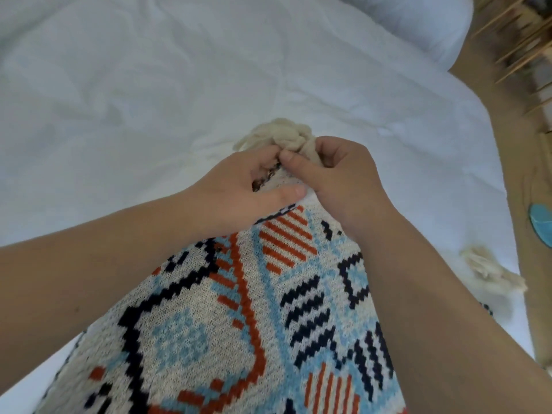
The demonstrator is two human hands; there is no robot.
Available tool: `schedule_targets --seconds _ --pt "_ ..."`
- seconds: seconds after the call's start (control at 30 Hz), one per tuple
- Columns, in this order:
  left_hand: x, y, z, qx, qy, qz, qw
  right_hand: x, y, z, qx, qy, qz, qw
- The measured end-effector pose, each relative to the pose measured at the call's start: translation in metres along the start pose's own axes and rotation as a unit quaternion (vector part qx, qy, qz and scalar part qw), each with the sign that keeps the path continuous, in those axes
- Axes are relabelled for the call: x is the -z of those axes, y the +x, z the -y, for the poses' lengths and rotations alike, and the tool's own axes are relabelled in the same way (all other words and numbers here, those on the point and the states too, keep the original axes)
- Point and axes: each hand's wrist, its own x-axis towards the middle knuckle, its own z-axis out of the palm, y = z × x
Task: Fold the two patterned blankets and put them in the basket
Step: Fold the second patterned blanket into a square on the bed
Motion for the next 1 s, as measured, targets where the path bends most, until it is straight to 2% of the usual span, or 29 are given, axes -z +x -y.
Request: schedule_targets --seconds 0.1,0.23,0.43,0.67,0.8,0.9,1.0 --pt "-0.011 -0.002 -0.008 -0.03 0.036 -0.005 0.999 0.012 -0.009 0.0 -0.006 -0.01 -0.015 1.0" --pt "-0.03 0.001 -0.02 -0.031 0.062 -0.01 0.998 0.02 -0.023 -0.007 -0.015 -0.016 -0.032 0.999" --pt "-0.088 0.014 -0.044 -0.048 0.069 -0.014 0.996 0.049 -0.052 -0.028 -0.008 0.006 -0.102 0.995" --pt "-0.192 0.032 -0.082 -0.051 0.082 -0.007 0.995 0.122 -0.091 -0.082 -0.044 0.098 -0.152 0.982" --pt "-0.262 0.053 -0.091 -0.022 0.115 -0.028 0.993 0.174 -0.114 -0.121 -0.111 0.171 -0.142 0.969" --pt "-0.31 0.061 -0.106 -0.021 0.118 -0.035 0.992 0.212 -0.126 -0.146 -0.106 0.223 -0.127 0.961" --pt "-0.357 0.07 -0.118 0.013 0.1 -0.026 0.995 0.248 -0.137 -0.168 -0.124 0.244 -0.115 0.955"
